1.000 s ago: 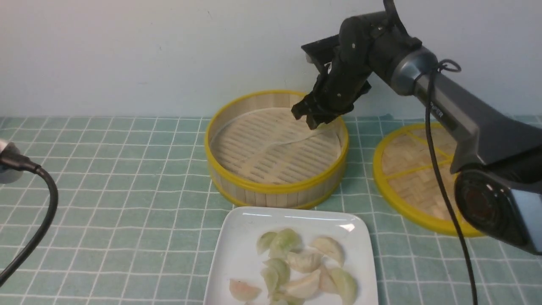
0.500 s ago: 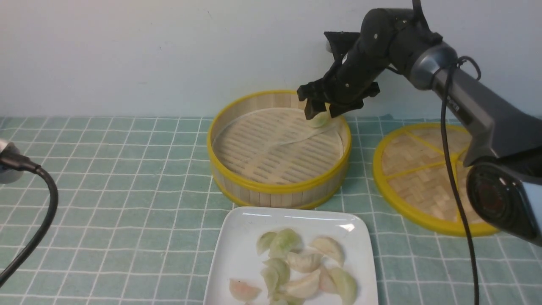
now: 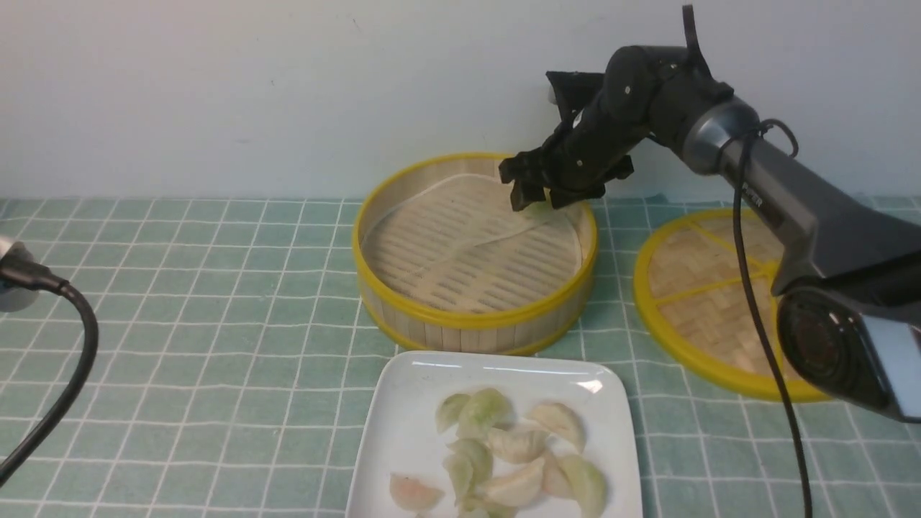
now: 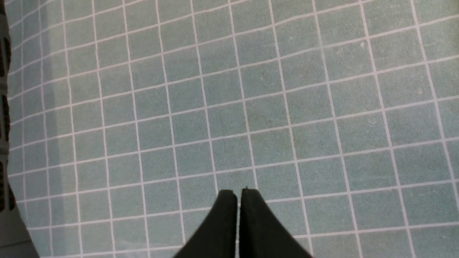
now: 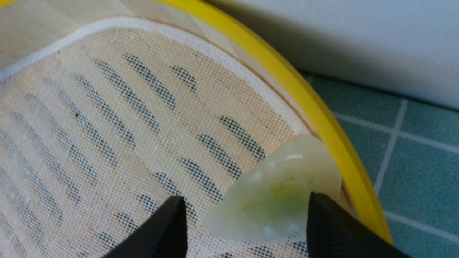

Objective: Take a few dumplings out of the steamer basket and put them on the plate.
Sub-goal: Use the right arm to grab a dumpling from inside the steamer

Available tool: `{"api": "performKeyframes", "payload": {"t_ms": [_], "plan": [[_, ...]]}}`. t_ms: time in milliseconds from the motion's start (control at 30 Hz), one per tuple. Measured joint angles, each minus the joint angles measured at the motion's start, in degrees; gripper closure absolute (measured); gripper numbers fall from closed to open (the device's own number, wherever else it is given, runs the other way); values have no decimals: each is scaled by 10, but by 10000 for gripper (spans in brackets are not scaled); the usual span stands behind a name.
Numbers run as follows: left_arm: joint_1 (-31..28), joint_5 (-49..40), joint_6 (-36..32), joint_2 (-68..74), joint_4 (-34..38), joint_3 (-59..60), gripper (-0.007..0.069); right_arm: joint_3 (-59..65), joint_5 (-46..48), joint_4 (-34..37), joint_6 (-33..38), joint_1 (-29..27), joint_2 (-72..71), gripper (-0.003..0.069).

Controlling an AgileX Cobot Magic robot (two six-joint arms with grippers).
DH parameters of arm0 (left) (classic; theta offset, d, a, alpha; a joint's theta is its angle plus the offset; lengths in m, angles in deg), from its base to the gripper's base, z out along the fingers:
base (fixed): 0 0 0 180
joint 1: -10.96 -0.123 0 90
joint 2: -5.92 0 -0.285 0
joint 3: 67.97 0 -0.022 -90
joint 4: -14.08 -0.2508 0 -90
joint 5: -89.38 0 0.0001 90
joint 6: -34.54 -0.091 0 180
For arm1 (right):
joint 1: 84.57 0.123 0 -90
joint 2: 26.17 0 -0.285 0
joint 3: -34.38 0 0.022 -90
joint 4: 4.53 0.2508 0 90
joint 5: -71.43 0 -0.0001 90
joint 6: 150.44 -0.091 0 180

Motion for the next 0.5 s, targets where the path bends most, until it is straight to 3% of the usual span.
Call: {"api": "performKeyframes", "payload": {"t_ms": [300,500], "plan": [[0,0,0,0,0,0,631,-6,60,-3,-13,0,0,237],[0,0,0,0,0,0,631,-6,-6,-18,-18,0,0,237]]}}
